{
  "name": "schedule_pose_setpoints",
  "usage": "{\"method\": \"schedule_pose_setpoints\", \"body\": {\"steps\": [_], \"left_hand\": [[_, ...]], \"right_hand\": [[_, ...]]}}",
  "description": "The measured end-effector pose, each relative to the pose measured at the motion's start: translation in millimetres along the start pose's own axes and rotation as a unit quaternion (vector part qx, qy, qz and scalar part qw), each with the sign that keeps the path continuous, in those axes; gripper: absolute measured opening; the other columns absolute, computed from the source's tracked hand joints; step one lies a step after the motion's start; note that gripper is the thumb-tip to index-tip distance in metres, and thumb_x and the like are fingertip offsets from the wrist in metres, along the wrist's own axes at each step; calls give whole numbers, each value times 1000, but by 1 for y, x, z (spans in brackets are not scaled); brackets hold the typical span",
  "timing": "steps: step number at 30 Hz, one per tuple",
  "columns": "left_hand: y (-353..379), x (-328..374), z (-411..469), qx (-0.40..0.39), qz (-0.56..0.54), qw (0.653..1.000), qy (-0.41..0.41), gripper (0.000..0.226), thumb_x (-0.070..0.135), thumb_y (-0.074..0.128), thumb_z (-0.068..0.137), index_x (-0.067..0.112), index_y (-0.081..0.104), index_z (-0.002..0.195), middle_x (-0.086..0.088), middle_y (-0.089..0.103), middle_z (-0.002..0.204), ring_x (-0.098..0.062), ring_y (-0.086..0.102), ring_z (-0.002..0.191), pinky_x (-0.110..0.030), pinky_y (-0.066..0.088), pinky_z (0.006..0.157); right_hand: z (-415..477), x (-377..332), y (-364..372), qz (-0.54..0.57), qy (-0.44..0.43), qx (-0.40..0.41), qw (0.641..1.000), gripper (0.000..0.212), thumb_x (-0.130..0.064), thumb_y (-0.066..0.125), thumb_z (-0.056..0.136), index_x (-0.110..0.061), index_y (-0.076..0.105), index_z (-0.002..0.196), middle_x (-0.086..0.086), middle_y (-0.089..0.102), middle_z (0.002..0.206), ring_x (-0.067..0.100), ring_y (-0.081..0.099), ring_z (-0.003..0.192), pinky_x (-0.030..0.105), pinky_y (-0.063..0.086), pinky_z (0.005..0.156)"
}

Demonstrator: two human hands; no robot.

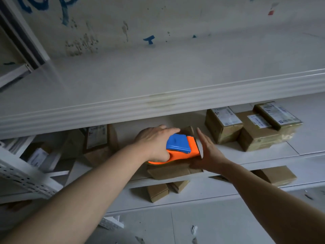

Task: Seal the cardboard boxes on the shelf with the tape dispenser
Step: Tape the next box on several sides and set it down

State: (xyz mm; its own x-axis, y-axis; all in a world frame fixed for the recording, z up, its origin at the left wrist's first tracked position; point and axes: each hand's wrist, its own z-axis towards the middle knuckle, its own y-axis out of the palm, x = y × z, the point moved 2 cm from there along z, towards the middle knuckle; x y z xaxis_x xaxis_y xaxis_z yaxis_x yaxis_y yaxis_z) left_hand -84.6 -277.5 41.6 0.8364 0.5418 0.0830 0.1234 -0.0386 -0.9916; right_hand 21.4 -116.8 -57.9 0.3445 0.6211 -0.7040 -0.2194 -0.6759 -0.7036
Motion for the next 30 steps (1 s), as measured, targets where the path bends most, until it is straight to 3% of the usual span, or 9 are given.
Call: {"method": "schedule_pose_setpoints", "body": {"steps": [3, 8, 11, 14, 20, 26, 30], "left_hand": [[4, 11, 1, 1, -14, 1000, 1, 86, 28, 67, 70, 45, 26, 143, 9, 44, 126, -19, 53, 112, -28, 46, 87], [14, -4, -8, -2, -62, 997, -41, 90, 24, 69, 71, 44, 21, 145, 7, 46, 135, -20, 50, 120, -30, 44, 95], [21, -8, -9, 42, -97, 992, -67, 89, 16, 68, 70, 40, 23, 144, 6, 49, 136, -21, 52, 118, -31, 46, 92], [22, -29, -12, 81, -145, 982, -88, 81, 11, 67, 69, 34, 34, 139, 1, 55, 132, -23, 56, 115, -31, 48, 93], [21, -137, -60, 97, -206, 956, -185, 76, -2, 70, 64, 24, 46, 132, -2, 57, 123, -24, 57, 112, -29, 43, 92], [34, -172, -81, 118, -273, 937, -182, 81, -16, 67, 64, 44, 43, 112, 0, 54, 116, -17, 56, 102, -23, 42, 81], [45, -177, -80, 108, -281, 937, -177, 79, -15, 67, 64, 35, 45, 121, -3, 54, 122, -21, 55, 109, -31, 45, 86]], "right_hand": [[0, 0, 1, -44, -83, -13, 996, 136, -28, 91, 54, -27, -3, 153, 4, 26, 157, 23, 31, 140, 38, 31, 112], [4, 13, 5, -48, -53, -3, 997, 131, -39, 88, 58, -26, 0, 154, 5, 48, 142, 27, 50, 122, 33, 39, 99], [10, 10, 2, -64, -42, -18, 997, 130, -40, 88, 57, -26, 1, 153, 4, 48, 141, 26, 50, 122, 35, 40, 102], [13, 4, -4, -100, -29, -39, 994, 124, -36, 87, 62, -22, 4, 153, 5, 45, 144, 27, 42, 130, 39, 31, 112], [9, -3, 0, -175, -27, -49, 983, 103, -19, 81, 70, -23, 14, 149, -1, 40, 148, 24, 38, 135, 36, 14, 118], [6, -12, -1, -205, -5, -54, 977, 105, -19, 80, 72, -23, 10, 150, 4, 40, 146, 27, 36, 135, 38, 24, 114], [5, -13, 2, -226, 11, -59, 972, 104, -19, 79, 74, -25, 9, 150, 3, 34, 150, 33, 29, 140, 40, 26, 114]]}}
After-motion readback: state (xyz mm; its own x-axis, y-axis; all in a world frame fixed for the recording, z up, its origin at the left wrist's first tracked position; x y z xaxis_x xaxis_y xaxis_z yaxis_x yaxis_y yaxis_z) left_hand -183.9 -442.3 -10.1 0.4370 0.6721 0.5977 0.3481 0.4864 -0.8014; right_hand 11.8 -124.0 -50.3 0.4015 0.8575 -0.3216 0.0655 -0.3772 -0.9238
